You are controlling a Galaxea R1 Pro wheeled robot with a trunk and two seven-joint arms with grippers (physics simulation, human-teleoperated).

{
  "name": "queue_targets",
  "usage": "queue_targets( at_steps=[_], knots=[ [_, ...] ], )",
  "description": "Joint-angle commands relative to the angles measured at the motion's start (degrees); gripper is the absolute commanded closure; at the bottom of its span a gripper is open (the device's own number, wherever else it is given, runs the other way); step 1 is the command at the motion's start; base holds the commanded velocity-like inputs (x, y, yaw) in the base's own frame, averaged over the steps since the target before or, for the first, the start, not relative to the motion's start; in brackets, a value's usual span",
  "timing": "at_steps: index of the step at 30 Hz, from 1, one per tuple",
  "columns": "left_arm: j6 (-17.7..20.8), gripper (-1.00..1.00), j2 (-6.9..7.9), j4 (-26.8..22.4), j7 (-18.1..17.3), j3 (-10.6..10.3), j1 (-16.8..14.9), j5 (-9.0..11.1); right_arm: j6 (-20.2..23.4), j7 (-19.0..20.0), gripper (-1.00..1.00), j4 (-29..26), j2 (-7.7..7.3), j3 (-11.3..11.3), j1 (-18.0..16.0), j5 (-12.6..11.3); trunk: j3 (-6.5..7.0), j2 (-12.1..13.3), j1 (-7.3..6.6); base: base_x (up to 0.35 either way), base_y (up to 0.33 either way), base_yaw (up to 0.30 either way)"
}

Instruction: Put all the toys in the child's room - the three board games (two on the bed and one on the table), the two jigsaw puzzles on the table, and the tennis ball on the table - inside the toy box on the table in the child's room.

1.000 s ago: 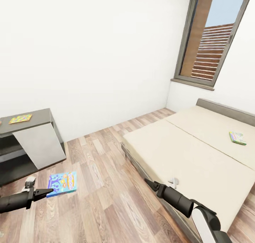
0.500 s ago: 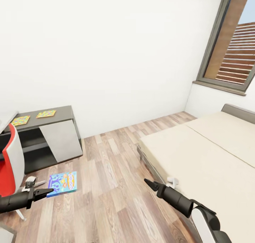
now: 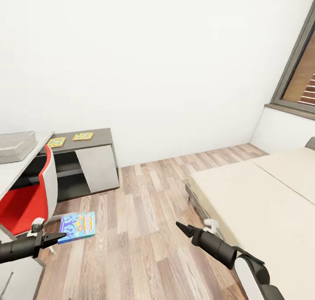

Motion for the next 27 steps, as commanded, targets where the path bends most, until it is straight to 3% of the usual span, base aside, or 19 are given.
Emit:
queue_targets(
  at_steps=[1, 27],
  knots=[
    [0.61, 1.0, -0.01, 0.01, -0.2, 0.11, -0.06, 0.02, 0.38, -0.1, -1.0, -0.03, -0.03, 0.0, -0.02, -0.45, 0.12, 0.36, -0.22, 0.0, 0.0, 0.289],
    [0.61, 1.0, -1.15, 0.01, 0.79, -0.05, -0.06, -0.09, 0.38, -0.1, -1.0, 0.05, -0.03, 0.01, -0.02, 0.46, 4.79, 10.79, -5.93, 0.0, 0.0, 0.289]
  ],
)
